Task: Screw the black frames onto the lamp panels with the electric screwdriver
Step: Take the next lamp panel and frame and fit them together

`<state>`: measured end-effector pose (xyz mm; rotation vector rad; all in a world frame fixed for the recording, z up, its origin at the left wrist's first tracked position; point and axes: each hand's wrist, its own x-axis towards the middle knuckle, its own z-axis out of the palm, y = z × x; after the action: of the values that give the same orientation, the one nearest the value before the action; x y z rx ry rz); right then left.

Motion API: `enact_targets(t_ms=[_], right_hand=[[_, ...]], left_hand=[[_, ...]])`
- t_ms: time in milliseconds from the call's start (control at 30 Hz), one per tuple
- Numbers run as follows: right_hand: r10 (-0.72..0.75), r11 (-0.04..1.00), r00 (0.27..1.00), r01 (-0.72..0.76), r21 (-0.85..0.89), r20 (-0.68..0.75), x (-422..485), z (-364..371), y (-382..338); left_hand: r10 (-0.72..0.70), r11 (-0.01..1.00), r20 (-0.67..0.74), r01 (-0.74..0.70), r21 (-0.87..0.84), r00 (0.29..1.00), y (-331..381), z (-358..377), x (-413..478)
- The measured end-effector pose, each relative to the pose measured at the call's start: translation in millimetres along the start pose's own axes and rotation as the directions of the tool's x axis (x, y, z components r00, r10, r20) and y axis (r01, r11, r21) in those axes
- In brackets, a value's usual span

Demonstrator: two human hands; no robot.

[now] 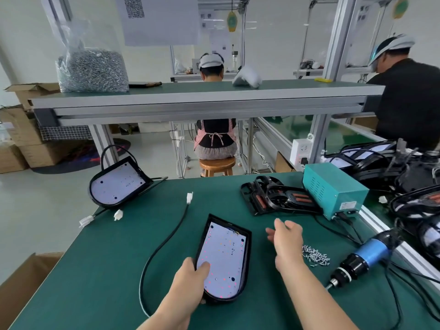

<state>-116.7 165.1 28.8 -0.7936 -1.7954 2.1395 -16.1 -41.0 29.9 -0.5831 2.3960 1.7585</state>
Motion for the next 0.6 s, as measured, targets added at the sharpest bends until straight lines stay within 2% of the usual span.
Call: enact_targets(t_ms=[133, 267, 333, 433, 600], right_hand=[[0.121, 0.990, 0.989, -0.114, 0.087, -0.079, 37, 4, -24], [0.183, 0.980, 0.972, -0.168, 0.106, -0.148, 57, 4, -32], [0.205, 0.976, 0.967, -0.189, 0.110, -0.150, 60, 3, -32], [0.213, 0.973, 0.964, -0.195, 0.121, -0.158, 61, 0, -34], [0.187, 0.974, 0.972, -0.163, 0.159, -0.145, 58, -6, -38]], left_hand=[[0.060, 0.997, -0.004, -0.060, 0.044, 0.998, 1, 10, -21], [0.027, 0.996, 0.028, -0.029, 0.086, 0.999, 7, 10, -37], [0.086, 0.982, 0.023, -0.089, 0.164, 0.996, 10, 9, -38], [0.153, 0.938, 0.021, -0.152, 0.313, 0.988, 15, 10, -38], [0.132, 0.927, -0.024, -0.115, 0.358, 0.991, 20, 12, -26]])
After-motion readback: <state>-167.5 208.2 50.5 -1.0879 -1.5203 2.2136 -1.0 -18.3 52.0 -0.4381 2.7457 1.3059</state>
